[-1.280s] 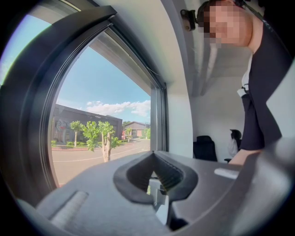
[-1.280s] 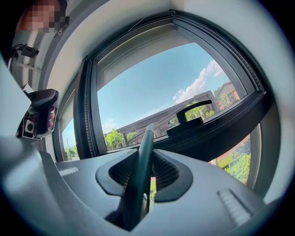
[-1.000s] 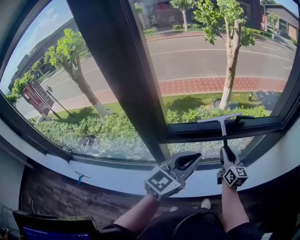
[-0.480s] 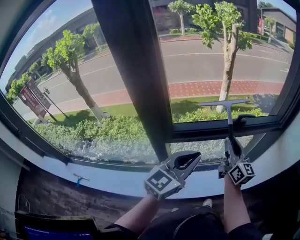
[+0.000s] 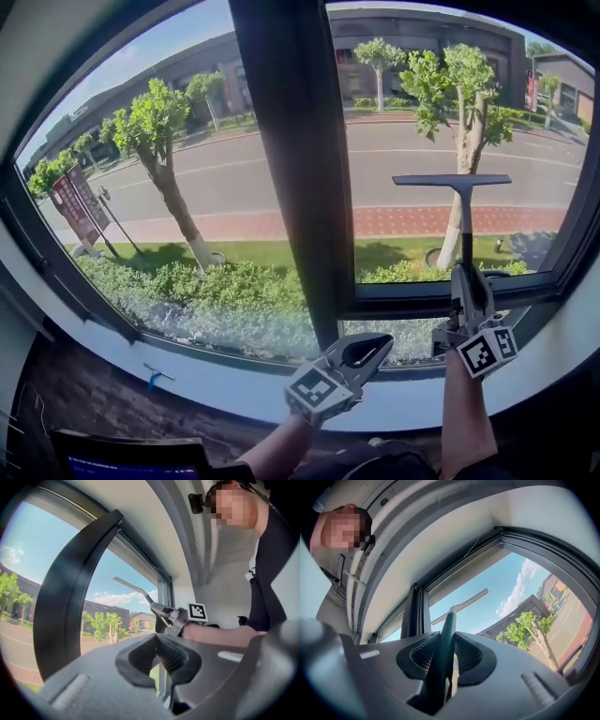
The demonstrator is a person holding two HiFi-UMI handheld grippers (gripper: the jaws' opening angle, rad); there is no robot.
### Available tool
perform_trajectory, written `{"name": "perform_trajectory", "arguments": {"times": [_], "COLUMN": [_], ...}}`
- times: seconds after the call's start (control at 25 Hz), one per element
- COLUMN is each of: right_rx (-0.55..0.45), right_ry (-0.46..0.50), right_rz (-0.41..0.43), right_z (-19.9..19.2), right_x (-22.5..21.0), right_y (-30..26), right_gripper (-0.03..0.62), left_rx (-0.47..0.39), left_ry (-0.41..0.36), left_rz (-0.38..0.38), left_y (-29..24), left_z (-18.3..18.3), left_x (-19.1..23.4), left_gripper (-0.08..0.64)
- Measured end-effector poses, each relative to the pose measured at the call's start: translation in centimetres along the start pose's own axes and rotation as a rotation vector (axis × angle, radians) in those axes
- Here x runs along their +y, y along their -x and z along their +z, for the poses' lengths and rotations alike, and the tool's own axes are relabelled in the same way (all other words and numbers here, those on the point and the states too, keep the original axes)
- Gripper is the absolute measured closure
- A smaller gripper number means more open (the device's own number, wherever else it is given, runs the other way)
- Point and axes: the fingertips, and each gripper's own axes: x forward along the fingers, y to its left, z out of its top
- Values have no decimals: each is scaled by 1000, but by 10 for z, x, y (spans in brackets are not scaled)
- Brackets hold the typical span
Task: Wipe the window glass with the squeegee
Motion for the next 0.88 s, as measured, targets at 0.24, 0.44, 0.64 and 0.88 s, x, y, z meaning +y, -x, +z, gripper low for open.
{"name": "perform_trajectory", "arguments": {"times": [0.24, 0.44, 0.64, 0.88], "right_rx": [-96, -159, -222, -256], "right_ry": [-1, 11, 74, 75], "right_rz": [90, 145, 204, 237], "right_z": [52, 85, 116, 136], "right_x": [23, 35, 48, 59], "right_y": [-49, -87, -117, -142], "right_gripper": [492, 492, 492, 492], "left_rx": [-22, -52, -78, -117], "left_ry": [-19, -49, -73, -71], "left_rz": [47, 80, 114, 123], "left_y": [-14, -29, -35, -35], "left_z": [13, 31, 39, 54], "left_x": [4, 12, 22, 28], "left_gripper": [557, 557, 557, 557]}}
